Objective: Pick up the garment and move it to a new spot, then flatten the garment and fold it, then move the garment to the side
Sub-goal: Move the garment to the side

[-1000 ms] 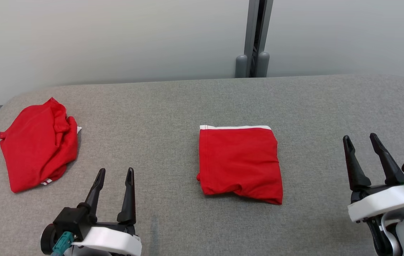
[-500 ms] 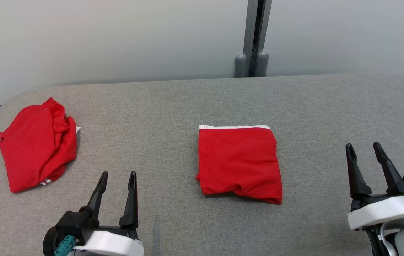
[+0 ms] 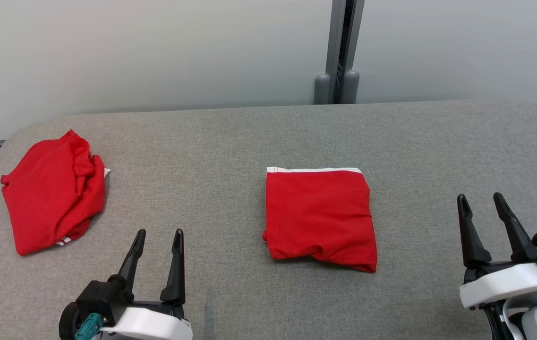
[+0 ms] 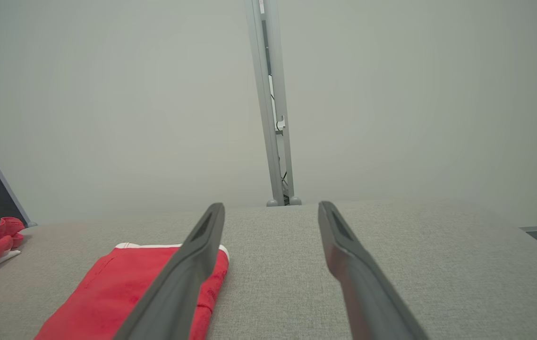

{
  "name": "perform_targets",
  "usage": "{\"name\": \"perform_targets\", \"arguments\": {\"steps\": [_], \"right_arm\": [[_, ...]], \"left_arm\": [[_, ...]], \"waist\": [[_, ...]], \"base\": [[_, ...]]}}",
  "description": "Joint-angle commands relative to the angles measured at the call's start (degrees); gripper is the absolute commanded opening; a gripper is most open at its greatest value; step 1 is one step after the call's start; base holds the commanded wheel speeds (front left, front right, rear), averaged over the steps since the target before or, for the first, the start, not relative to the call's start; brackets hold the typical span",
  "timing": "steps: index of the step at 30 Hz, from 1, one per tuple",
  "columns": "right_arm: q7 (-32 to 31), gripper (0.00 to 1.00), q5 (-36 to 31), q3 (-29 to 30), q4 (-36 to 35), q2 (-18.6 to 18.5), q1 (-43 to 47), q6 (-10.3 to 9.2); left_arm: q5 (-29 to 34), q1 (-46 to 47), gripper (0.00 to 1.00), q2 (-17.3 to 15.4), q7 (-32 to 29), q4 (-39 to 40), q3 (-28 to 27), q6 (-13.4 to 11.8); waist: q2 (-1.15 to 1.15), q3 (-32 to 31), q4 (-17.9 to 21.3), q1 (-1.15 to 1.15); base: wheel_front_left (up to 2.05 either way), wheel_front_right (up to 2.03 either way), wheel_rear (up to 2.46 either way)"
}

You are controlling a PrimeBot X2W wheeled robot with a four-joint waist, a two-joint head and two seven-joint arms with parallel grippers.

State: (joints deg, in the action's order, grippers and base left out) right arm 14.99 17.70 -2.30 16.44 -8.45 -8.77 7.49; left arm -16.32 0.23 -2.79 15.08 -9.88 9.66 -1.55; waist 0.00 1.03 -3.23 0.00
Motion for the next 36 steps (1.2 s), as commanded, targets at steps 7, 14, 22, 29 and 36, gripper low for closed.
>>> {"name": "perform_targets", "arguments": {"steps": [7, 14, 22, 29, 36], "right_arm": [[0.2, 1.00, 0.4, 0.1, 0.5, -0.2, 0.8, 0.00], [0.2, 1.00, 0.5, 0.2, 0.4, -0.3, 0.8, 0.00], [0.2, 1.00, 0.4, 0.5, 0.5, -0.2, 0.9, 0.00], [0.2, 1.00, 0.6, 0.7, 1.2, -0.3, 0.9, 0.00], [-0.3, 1.00, 4.1, -2.5, 4.8, -1.6, -1.6, 0.00]], "left_arm": [[-0.3, -0.2, 1.00, -0.2, 0.1, 0.3, 0.2, -0.1], [-0.2, 0.1, 1.00, -0.2, 0.1, 0.4, 0.4, 0.0], [-0.4, 0.0, 1.00, -0.2, 0.1, 0.7, 0.6, -0.2], [-0.6, 0.5, 1.00, -0.2, 0.1, 0.8, 1.1, 0.0], [0.3, 2.3, 1.00, -0.2, 0.1, 1.5, 3.3, 0.5]], "waist": [[0.00, -0.2, -0.2, 0.00], [0.00, 0.1, -0.5, 0.00], [0.00, 0.4, -1.0, 0.00], [0.00, 1.1, -1.8, 0.00], [0.00, 4.5, -3.8, 0.00]], "base": [[0.00, 0.00, 0.00], [0.00, 0.00, 0.00], [0.00, 0.00, 0.00], [0.00, 0.00, 0.00], [0.00, 0.00, 0.00]]}}
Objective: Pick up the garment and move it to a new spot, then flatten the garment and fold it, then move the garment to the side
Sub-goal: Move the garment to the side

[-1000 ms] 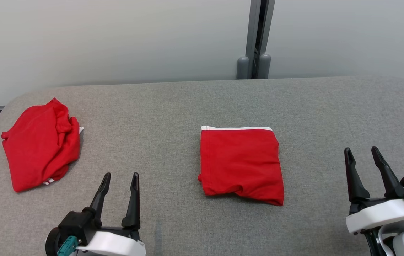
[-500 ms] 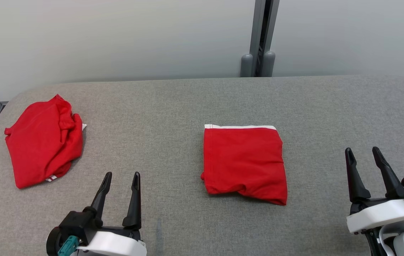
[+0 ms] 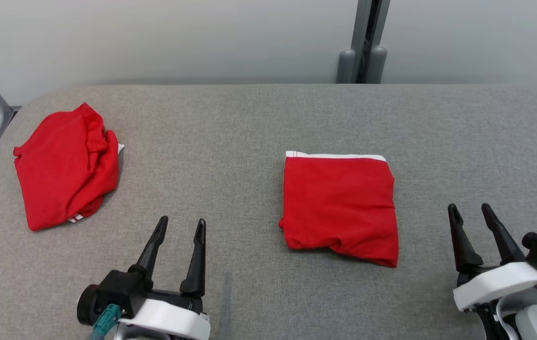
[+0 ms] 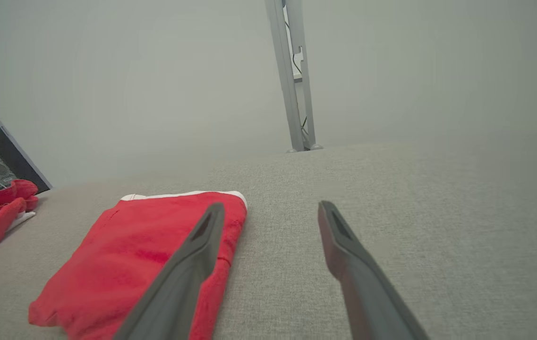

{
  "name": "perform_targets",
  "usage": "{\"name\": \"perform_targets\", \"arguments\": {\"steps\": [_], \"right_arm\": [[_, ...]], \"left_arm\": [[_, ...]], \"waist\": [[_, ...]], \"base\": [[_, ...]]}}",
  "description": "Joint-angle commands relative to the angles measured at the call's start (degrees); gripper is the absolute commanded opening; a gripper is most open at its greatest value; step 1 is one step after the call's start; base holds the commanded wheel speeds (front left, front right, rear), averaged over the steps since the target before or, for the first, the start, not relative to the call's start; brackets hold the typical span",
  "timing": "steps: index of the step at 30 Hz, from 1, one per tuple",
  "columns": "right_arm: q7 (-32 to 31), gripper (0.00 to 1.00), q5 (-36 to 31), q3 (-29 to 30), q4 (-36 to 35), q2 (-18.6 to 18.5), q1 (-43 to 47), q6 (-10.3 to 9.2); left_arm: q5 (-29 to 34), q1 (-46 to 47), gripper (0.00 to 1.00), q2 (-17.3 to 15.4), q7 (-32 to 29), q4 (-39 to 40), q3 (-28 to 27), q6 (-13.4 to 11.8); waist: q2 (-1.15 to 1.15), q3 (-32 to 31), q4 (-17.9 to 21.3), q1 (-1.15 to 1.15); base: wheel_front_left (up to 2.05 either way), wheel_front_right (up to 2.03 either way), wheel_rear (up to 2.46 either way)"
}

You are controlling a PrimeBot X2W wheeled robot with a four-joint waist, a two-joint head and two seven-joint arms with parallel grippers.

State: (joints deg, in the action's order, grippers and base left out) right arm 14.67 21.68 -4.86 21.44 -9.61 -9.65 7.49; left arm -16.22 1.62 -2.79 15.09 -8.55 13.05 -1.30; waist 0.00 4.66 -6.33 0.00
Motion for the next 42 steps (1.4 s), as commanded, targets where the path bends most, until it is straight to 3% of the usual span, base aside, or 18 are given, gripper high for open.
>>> {"name": "perform_targets", "arguments": {"steps": [1, 7, 17, 30, 31, 32, 33, 34, 42], "right_arm": [[-0.6, 1.00, 1.8, -0.7, 0.6, -0.7, -1.5, 0.00], [-5.3, 1.00, 12.3, -7.2, 4.2, -3.4, -5.6, 0.00], [-11.1, 1.00, 25.4, -13.2, 11.4, -7.5, -11.2, 0.00], [-16.7, 1.00, 37.1, -20.8, 14.7, -6.8, -13.8, 0.02], [-16.6, 0.77, 37.5, -21.3, 14.8, -6.9, -14.0, 0.02], [-16.3, 0.43, 37.5, -21.7, 15.1, -7.2, -14.3, 0.02], [-15.7, 0.18, 37.0, -22.1, 15.4, -7.6, -14.7, 0.01], [-15.2, 0.00, 36.8, -22.4, 15.9, -8.0, -15.1, 0.00], [-10.8, 0.00, 33.2, -25.2, 17.9, -11.3, -18.9, -0.02]], "left_arm": [[0.4, 1.2, 1.00, -0.2, 0.1, 0.4, 0.4, 0.3], [0.7, 3.6, 1.00, -0.2, 0.1, 0.6, 3.6, 0.4], [0.2, 5.5, 1.00, -0.2, 0.1, 0.1, 8.0, -0.5], [0.4, 5.6, 1.00, -0.2, 0.1, -0.2, 8.5, -0.7], [0.4, 5.7, 1.00, -0.2, 0.1, -0.2, 8.5, -0.8], [0.4, 5.8, 1.00, -0.2, 0.1, -0.2, 8.6, -0.8], [0.4, 5.9, 1.00, -0.2, 0.1, -0.1, 8.6, -0.8], [0.4, 6.0, 1.00, -0.2, 0.1, -0.1, 8.6, -0.9], [1.6, 6.4, 1.00, -0.2, 0.1, -0.4, 10.3, -0.1]], "waist": [[0.00, 1.7, -1.1, 0.00], [0.00, 5.6, -4.1, 0.00], [0.00, 8.4, -8.6, 0.00], [0.00, 8.3, -10.2, 0.00], [0.00, 8.3, -10.1, 0.00], [0.00, 8.3, -10.0, 0.00], [0.00, 8.3, -9.9, 0.00], [0.00, 8.3, -9.8, 0.00], [0.00, 8.3, -8.1, 0.00]], "base": [[0.00, 0.00, 0.00], [0.00, 0.00, 0.00], [0.00, 0.00, 0.00], [0.00, 0.00, 0.00], [0.00, 0.00, 0.00], [0.00, 0.00, 0.00], [0.00, 0.00, 0.00], [0.00, 0.00, 0.00], [0.00, 0.00, 0.00]]}}
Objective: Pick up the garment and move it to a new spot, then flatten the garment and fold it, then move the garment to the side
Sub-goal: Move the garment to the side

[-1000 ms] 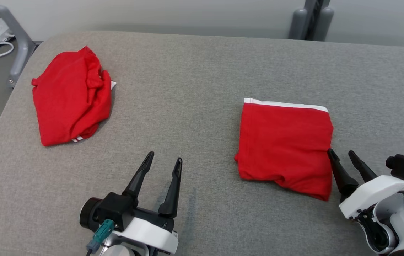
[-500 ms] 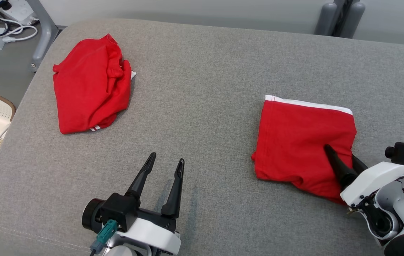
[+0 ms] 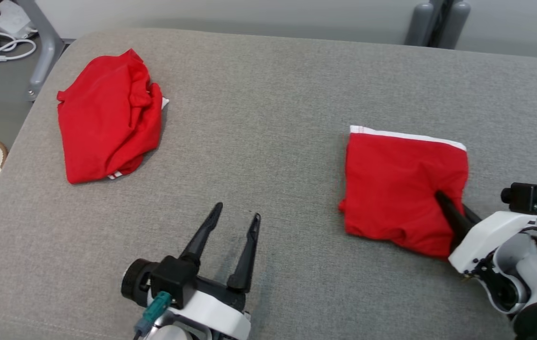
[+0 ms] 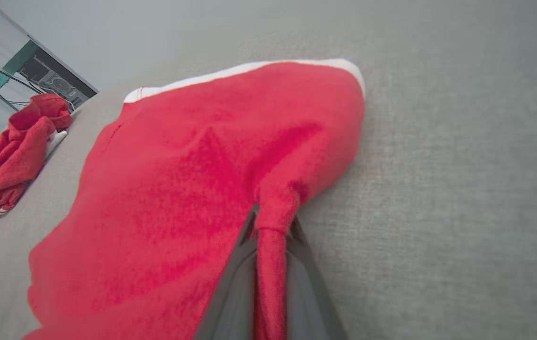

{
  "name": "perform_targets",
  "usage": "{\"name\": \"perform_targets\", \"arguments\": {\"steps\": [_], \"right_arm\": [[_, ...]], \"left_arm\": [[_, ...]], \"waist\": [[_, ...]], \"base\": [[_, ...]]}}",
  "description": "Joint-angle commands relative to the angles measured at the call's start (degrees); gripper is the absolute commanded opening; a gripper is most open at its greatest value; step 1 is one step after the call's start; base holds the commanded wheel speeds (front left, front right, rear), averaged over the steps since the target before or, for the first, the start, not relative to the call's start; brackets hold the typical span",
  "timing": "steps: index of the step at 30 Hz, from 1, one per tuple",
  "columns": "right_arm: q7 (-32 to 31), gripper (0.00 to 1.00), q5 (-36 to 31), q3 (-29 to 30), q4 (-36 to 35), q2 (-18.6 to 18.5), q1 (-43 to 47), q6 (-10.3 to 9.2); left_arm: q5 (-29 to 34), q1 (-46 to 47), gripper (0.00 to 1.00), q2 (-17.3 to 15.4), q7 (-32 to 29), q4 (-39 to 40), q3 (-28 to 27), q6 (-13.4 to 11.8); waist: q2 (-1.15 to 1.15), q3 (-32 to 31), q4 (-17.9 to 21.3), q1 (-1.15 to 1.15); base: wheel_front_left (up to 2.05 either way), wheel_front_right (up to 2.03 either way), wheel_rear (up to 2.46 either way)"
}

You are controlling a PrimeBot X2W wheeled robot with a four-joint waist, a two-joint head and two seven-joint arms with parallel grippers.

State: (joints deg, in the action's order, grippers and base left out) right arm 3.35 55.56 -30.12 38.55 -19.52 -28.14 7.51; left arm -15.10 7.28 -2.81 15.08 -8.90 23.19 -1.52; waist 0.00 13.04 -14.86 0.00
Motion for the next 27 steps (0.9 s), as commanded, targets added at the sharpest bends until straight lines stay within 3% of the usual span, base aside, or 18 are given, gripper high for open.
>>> {"name": "perform_targets", "arguments": {"steps": [1, 14, 27], "right_arm": [[1.0, 0.00, -1.7, -0.9, 0.9, -2.1, -0.9, -0.04], [0.3, 0.00, -11.1, -10.2, -1.6, -16.1, -9.2, -0.04], [3.0, 0.00, -16.6, -12.3, -5.5, -34.7, -19.6, -0.04]], "left_arm": [[0.6, 1.0, 1.00, -0.2, 0.1, -0.2, 0.7, 0.4], [2.1, 7.9, 1.00, -0.2, 0.1, -0.2, 8.4, 2.7], [4.1, 24.2, 1.00, -0.2, 0.1, -0.4, 15.2, 6.2]], "waist": [[0.00, 0.0, 0.7, 0.00], [0.00, 4.0, 7.7, 0.00], [0.00, 19.2, 13.1, 0.00]], "base": [[0.00, 0.00, 0.00], [0.00, 0.00, 0.00], [0.00, 0.00, 0.00]]}}
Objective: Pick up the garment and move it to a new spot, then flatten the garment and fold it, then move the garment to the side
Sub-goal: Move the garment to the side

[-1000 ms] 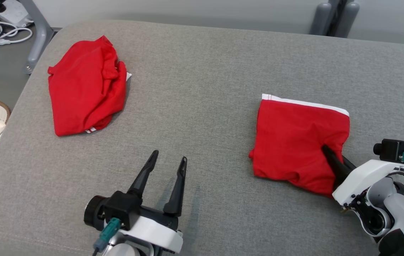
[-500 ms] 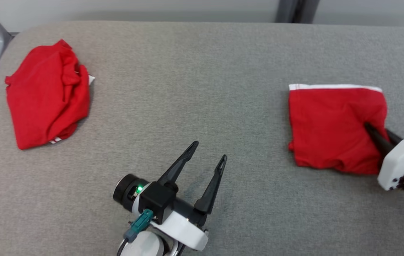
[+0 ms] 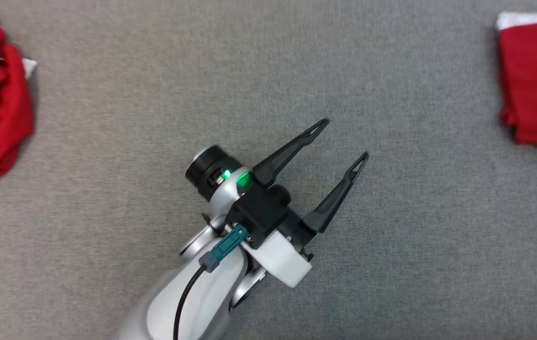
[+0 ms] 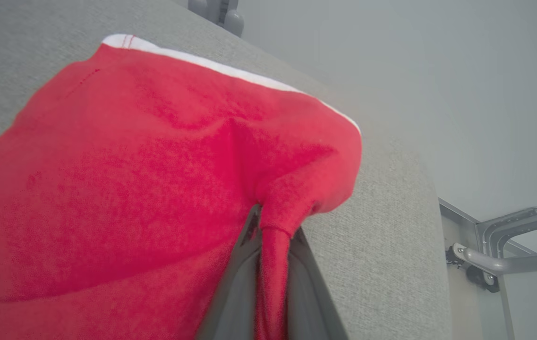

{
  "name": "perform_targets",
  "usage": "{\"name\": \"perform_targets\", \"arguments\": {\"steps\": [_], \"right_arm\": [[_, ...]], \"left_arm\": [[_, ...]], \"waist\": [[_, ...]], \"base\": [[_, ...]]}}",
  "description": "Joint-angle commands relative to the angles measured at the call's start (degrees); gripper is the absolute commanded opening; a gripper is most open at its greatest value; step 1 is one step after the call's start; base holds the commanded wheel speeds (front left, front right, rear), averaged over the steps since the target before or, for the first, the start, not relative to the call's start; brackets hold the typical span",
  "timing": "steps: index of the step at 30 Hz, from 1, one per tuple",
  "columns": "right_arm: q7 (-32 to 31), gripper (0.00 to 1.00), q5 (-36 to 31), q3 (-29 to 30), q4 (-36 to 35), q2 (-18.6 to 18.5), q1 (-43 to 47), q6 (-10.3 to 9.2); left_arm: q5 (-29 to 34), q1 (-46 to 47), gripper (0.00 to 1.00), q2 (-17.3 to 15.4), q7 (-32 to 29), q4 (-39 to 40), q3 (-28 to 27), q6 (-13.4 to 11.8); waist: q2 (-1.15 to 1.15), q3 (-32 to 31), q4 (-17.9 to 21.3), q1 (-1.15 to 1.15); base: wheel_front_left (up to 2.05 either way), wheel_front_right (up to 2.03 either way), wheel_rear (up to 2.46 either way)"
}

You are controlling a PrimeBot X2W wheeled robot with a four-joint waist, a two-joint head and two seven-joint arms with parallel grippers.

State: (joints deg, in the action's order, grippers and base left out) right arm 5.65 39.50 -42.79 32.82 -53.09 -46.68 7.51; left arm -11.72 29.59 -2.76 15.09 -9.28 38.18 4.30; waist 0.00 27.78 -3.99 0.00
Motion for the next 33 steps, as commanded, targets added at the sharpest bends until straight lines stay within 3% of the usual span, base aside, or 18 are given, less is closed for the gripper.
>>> {"name": "perform_targets", "arguments": {"steps": [1, 6, 11, 19, 24, 25, 27, 33], "right_arm": [[1.0, 0.00, -1.1, 0.5, 0.4, -2.3, -1.6, -0.04], [2.1, 0.00, -6.9, -0.5, 2.4, -8.6, -3.5, -0.04], [2.8, 0.00, -10.0, 1.0, 6.1, -12.2, -6.0, -0.04], [3.9, 0.00, -12.8, 3.8, 10.3, -14.0, -9.3, -0.04], [2.7, 0.00, -14.1, 4.8, 12.9, -13.0, -10.4, -0.04], [2.2, 0.04, -14.2, 5.3, 14.0, -12.8, -10.8, -0.04], [1.9, 1.00, -15.5, 6.2, 15.6, -12.3, -11.5, -0.04], [1.9, 1.00, -19.4, 7.7, 19.2, -10.4, -12.4, -0.04]], "left_arm": [[0.9, 3.2, 1.00, -0.2, 0.1, 0.0, 0.7, 0.6], [1.9, 8.8, 1.00, -0.3, 0.1, -0.6, 2.9, 1.3], [1.7, 12.2, 1.00, -0.3, 0.1, -0.9, 3.2, 1.3], [1.1, 14.3, 1.00, -0.3, 0.1, -0.1, 3.1, 1.1], [1.3, 14.3, 1.00, -0.4, 0.1, 0.0, 3.0, 0.9], [1.4, 14.2, 1.00, -0.4, 0.1, -0.1, 3.0, 0.9], [1.5, 14.0, 1.00, -0.5, 0.0, -0.2, 2.9, 0.9], [1.1, 12.4, 1.00, -0.3, 0.1, -0.3, 2.6, 0.8]], "waist": [[0.00, 5.6, 2.5, 0.00], [0.00, 9.2, 3.7, 0.00], [0.00, 11.6, 4.4, 0.00], [0.00, 14.0, 3.7, 0.00], [0.00, 15.0, 2.6, 0.00], [0.00, 15.1, 2.5, 0.00], [0.00, 15.0, 2.2, 0.00], [0.00, 12.2, 1.9, 0.00]], "base": [[0.00, 0.00, 0.00], [0.00, 0.00, 0.00], [0.00, 0.00, 0.00], [0.00, 0.00, 0.00], [0.00, 0.00, 0.00], [0.00, 0.00, 0.00], [0.00, 0.00, 0.00], [0.00, 0.00, 0.00]]}}
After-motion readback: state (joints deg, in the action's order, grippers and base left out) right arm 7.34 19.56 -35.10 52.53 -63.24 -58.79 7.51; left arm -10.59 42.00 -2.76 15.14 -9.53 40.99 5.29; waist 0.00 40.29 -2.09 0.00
